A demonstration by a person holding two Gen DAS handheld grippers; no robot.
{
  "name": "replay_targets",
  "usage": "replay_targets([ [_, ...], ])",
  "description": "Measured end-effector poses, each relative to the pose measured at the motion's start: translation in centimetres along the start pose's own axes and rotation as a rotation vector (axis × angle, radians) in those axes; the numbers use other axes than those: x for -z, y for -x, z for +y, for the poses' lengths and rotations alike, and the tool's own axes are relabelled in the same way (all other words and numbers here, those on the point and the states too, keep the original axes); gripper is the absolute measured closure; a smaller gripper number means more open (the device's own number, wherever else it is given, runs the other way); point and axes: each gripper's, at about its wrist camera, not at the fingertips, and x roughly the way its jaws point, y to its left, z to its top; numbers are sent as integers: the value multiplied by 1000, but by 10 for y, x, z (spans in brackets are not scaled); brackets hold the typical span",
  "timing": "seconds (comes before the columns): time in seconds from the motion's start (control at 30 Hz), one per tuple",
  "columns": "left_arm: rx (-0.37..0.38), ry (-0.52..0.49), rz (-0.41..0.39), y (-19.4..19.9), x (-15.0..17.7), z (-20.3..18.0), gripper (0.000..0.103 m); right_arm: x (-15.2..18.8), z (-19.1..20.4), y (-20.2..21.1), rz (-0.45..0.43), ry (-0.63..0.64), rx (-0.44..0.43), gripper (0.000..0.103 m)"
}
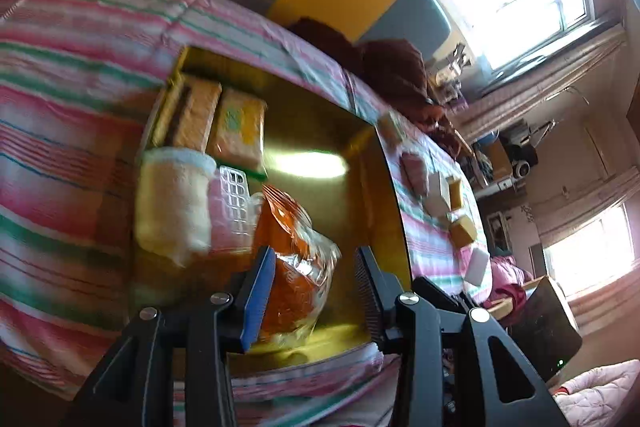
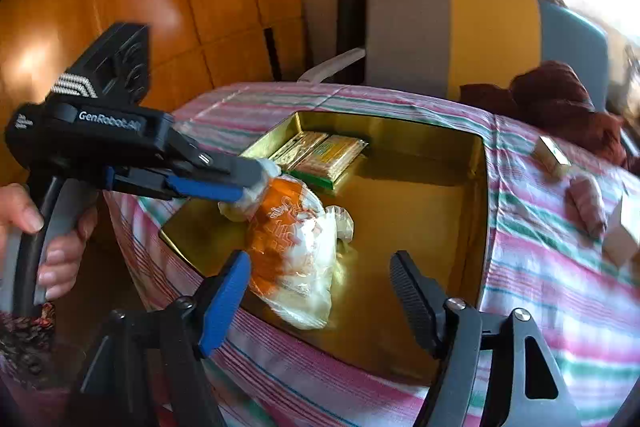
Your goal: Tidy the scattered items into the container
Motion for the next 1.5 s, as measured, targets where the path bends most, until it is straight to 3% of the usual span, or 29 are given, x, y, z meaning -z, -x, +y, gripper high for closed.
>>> replay_targets([
  [0.17,59,2,-11,-5,0,-8,62,-2,-20,12,-26,-68,60,30],
  [0.37,175,-51,89,-43,8,-38,62,-3,-29,20,-85,-118,101,29],
  [0.43,157,-82,113,-61,3,-54,62,-2,-34,26,-116,-138,143,22],
  [0.53,99,-158,150,-84,2,-72,62,0,-42,34,-141,-171,158,22],
  [0.67,53,-130,226,-110,10,-67,64,4,-52,40,-153,-199,180,22],
  [0.7,29,-133,230,-112,14,-65,68,5,-53,40,-155,-204,182,22],
  [0.77,-8,-158,231,-108,20,-65,69,8,-58,40,-155,-222,177,22],
  [0.9,-62,-196,306,-100,36,-54,70,11,-62,42,-155,-236,165,22],
  [1.07,-154,-175,323,-84,44,-26,71,11,-58,42,-163,-232,141,21],
  [1.27,-114,-110,325,-48,39,-10,71,15,-52,41,-162,-232,105,19],
  [1.4,-76,-149,240,-24,34,-32,70,15,-53,43,-170,-233,102,19],
  [1.5,-37,-178,213,-37,29,-51,70,16,-56,43,-179,-249,105,19],
])
